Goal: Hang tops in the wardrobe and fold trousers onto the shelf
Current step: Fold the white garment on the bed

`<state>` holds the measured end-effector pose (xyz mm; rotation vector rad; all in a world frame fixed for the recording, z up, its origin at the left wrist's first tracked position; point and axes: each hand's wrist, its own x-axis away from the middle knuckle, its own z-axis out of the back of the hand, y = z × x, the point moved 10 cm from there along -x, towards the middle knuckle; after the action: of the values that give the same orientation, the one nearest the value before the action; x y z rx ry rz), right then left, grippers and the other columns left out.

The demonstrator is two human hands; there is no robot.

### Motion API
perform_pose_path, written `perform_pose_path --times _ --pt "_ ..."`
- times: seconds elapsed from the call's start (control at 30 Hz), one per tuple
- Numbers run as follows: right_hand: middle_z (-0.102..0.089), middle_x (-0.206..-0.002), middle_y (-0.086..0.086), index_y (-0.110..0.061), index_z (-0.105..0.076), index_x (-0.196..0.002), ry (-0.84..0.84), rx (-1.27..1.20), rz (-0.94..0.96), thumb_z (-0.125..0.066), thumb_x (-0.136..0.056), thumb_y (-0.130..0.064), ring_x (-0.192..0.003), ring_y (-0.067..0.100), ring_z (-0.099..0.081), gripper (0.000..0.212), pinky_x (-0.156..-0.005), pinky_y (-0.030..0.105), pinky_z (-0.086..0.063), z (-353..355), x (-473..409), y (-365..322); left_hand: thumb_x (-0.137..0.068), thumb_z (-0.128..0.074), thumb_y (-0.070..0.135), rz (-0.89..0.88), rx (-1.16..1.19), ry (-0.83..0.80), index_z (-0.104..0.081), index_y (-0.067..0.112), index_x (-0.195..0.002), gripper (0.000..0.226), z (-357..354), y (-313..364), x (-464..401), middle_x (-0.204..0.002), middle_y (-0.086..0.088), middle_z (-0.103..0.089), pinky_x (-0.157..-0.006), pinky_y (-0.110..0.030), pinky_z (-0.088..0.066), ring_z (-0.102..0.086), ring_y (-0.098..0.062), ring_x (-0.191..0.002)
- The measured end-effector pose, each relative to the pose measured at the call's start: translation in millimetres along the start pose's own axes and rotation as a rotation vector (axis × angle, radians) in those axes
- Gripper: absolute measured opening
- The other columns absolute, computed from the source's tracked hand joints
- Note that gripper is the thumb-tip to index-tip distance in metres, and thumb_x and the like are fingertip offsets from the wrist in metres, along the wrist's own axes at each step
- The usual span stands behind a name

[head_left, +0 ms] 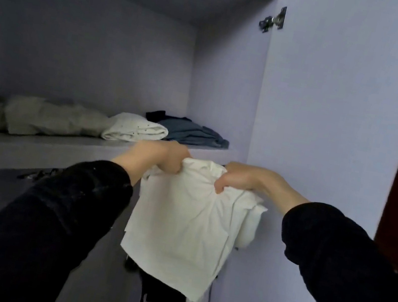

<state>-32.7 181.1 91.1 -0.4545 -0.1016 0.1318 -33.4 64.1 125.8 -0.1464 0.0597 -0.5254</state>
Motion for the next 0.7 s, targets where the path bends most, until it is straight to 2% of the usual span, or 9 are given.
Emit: perform_pose_path --times 0.07,0.13,0.2,0.33,0.43,0.5,0.53,0.6,0.7 --pt "-0.061 -0.096 0.004 -0.014 -0.059 -0.087 0.037 -0.009 0.023 -0.068 -0.061 -0.031 -0.081 0.022 -0.057 0.033 -0.072 0.03 -0.042 41 -32 -11 -0.09 -0.045 0.005 0.025 -0.012 0.056 -0.058 0.011 -0.117 0.03 36 -21 -31 -0.115 -0.004 -0.059 -0.082 -0.031 -0.039 -0.053 -0.027 -0.11" --pt "-0.062 -0.086 0.003 -0.013 -0.06 -0.083 0.084 -0.004 0.054 -0.069 -0.067 -0.026 -0.074 0.021 -0.058 0.022 -0.067 0.028 -0.043 88 -63 -26 -0.089 -0.049 0.005 0.032 -0.018 0.153 -0.059 0.012 -0.117 0.03 78 -41 -61 -0.119 -0.007 -0.061 -0.082 -0.03 -0.04 -0.055 -0.026 -0.109" --pt "-0.065 -0.084 0.005 -0.009 -0.063 -0.087 0.144 -0.017 0.082 -0.067 -0.075 -0.017 -0.073 0.023 -0.062 0.015 -0.068 0.028 -0.047 132 -92 -42 -0.089 -0.05 0.004 0.053 -0.025 0.266 -0.061 0.011 -0.115 0.029 115 -64 -91 -0.121 -0.011 -0.061 -0.078 -0.028 -0.039 -0.056 -0.027 -0.108" --pt "-0.068 -0.096 0.013 -0.002 -0.064 -0.1 0.31 0.042 0.128 -0.066 -0.077 -0.017 -0.08 0.03 -0.065 0.027 -0.076 0.037 -0.052 211 -150 -70 -0.088 -0.045 0.004 0.081 -0.096 0.459 -0.059 0.011 -0.114 0.03 178 -109 -143 -0.122 -0.013 -0.059 -0.08 -0.031 -0.039 -0.052 -0.031 -0.112" --pt "-0.059 -0.08 0.007 -0.008 -0.056 -0.078 0.461 0.177 0.178 -0.065 -0.08 -0.02 -0.065 0.023 -0.054 0.014 -0.059 0.026 -0.041 261 -190 -96 -0.086 -0.043 0.004 0.123 -0.153 0.615 -0.06 0.015 -0.111 0.032 223 -145 -177 -0.119 -0.014 -0.059 -0.079 -0.034 -0.041 -0.053 -0.034 -0.111" --pt "-0.056 -0.076 0.006 -0.01 -0.049 -0.07 0.618 0.297 0.209 -0.062 -0.081 -0.019 -0.061 0.02 -0.048 0.02 -0.05 0.025 -0.033 292 -214 -115 -0.086 -0.043 0.005 0.149 -0.195 0.749 -0.059 0.018 -0.114 0.035 246 -166 -196 -0.118 -0.014 -0.059 -0.081 -0.037 -0.041 -0.052 -0.035 -0.111" --pt "-0.059 -0.084 0.01 -0.008 -0.05 -0.072 0.703 0.363 0.231 -0.06 -0.082 -0.019 -0.066 0.023 -0.051 0.018 -0.051 0.026 -0.033 307 -228 -124 -0.086 -0.044 0.006 0.17 -0.215 0.836 -0.057 0.021 -0.118 0.038 256 -178 -204 -0.119 -0.014 -0.059 -0.083 -0.038 -0.041 -0.052 -0.036 -0.111" --pt "-0.062 -0.107 0.014 -0.01 -0.056 -0.09 0.868 0.486 0.259 -0.053 -0.083 -0.019 -0.089 0.031 -0.056 0.012 -0.062 0.028 -0.037 334 -258 -140 -0.087 -0.043 0.006 0.212 -0.186 0.99 -0.05 0.029 -0.128 0.047 269 -203 -224 -0.123 -0.014 -0.057 -0.085 -0.04 -0.042 -0.052 -0.038 -0.112" --pt "-0.059 -0.123 0.01 -0.02 -0.052 -0.125 1.046 0.586 0.286 -0.049 -0.084 -0.018 -0.112 0.033 -0.055 0.041 -0.079 0.036 -0.042 338 -301 -143 -0.085 -0.052 0.0 0.205 -0.2 1.179 -0.044 0.022 -0.137 0.057 248 -226 -253 -0.131 -0.01 -0.054 -0.085 -0.042 -0.047 -0.057 -0.034 -0.111"
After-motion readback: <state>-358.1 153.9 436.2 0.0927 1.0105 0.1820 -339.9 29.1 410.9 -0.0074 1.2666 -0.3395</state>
